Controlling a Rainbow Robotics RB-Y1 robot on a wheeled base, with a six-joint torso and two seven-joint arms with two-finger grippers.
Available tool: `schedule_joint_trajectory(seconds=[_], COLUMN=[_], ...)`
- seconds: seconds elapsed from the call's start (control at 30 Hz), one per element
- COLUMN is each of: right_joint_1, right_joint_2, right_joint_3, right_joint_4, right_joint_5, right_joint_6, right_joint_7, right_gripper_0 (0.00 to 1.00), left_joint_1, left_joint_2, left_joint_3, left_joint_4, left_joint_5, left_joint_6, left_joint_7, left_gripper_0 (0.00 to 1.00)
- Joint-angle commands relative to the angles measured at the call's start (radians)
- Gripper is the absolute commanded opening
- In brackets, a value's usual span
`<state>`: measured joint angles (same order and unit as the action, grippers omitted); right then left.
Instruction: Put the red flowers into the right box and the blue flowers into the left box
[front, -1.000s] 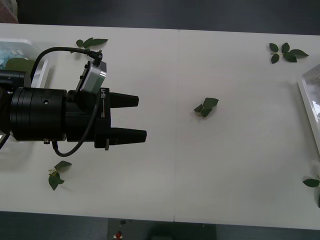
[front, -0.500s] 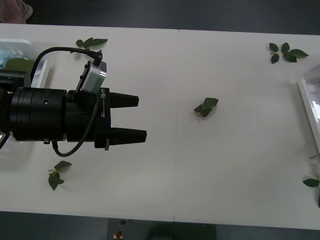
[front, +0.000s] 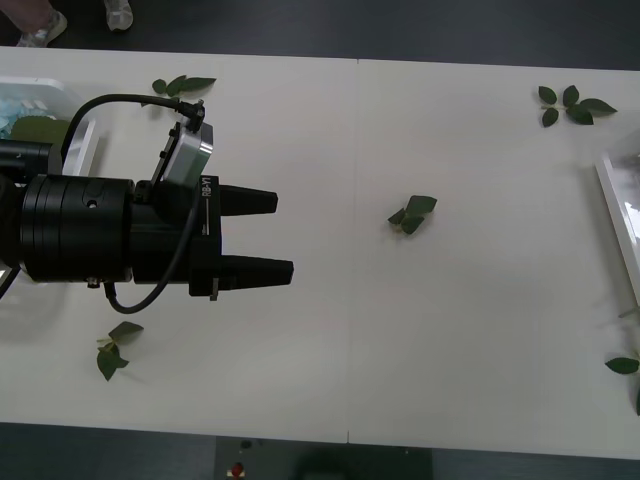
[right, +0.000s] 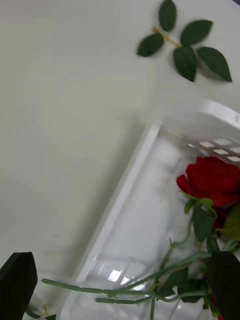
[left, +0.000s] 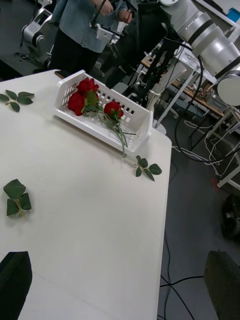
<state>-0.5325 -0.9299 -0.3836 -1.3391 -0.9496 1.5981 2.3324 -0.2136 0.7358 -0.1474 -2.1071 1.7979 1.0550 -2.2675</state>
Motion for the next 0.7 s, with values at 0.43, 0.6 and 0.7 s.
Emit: schedule_joint_trajectory(seconds=[0.43,0.6,0.7], right_joint_1=[-0.089,-0.129,-0.144], right_joint_2=[0.118,0.187,0.218], right_joint_3=[-0.023,-0.026,-0.027], right_joint_4=[-0.158,-0.158,-0.160], right_joint_5=[-0.340,-0.414,-0.426], right_joint_6=[0.192,0.240,0.261], right_joint_7=[0.373,0.373,0.373], right_gripper_0=[1.00,1.00,1.00], left_joint_1=[-0.030,-0.030,-0.030], left_joint_2=[0.007,0.007,0.007], left_joint_3=[0.008,0.008,0.008], left_joint_4=[-0.030,-0.030,-0.030], left_joint_5=[0.003,0.003,0.003], left_joint_6=[0.005,0.005,0.005], left_joint_7=[0.026,0.026,0.026], left_gripper_0=[1.00,1.00,1.00])
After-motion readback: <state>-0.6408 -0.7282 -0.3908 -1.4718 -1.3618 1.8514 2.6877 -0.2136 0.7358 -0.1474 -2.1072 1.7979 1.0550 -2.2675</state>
